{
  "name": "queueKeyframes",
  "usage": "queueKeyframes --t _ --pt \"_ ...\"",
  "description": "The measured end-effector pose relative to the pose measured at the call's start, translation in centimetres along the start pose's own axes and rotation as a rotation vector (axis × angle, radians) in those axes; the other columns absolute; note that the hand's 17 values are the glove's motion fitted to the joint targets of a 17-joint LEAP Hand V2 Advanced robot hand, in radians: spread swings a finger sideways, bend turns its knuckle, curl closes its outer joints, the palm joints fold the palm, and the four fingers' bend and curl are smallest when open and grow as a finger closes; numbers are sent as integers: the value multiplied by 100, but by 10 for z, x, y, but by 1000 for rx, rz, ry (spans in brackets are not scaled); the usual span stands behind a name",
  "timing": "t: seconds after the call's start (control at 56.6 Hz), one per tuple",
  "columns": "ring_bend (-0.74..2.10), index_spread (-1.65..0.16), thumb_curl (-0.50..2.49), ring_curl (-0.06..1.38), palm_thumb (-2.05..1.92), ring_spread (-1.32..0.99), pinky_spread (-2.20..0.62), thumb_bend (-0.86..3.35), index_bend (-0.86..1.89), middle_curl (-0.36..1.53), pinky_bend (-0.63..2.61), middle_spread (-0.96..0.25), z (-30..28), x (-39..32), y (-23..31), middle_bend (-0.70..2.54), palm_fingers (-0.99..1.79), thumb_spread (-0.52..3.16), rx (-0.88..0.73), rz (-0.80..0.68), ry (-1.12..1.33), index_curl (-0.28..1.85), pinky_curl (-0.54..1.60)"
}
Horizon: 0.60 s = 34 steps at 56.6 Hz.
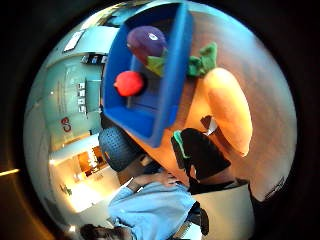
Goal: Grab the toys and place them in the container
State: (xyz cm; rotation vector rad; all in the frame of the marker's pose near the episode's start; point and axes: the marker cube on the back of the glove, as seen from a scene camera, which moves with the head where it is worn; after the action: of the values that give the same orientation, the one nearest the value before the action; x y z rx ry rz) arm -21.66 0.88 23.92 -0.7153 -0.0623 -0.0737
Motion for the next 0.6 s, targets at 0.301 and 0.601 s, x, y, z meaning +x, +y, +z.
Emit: queueKeyframes --t 0.301,0.601 --pt "18 -26 34 20 15 2 5 5 6 23 108 7 65 -1 -11 15 -26 151 -38 -44 55 17 34" --pt "107 -27 56 48 78 -20 -30 42 13 37 129 2 44 2 -12 47 66 153 239 -122 -56 4 42"
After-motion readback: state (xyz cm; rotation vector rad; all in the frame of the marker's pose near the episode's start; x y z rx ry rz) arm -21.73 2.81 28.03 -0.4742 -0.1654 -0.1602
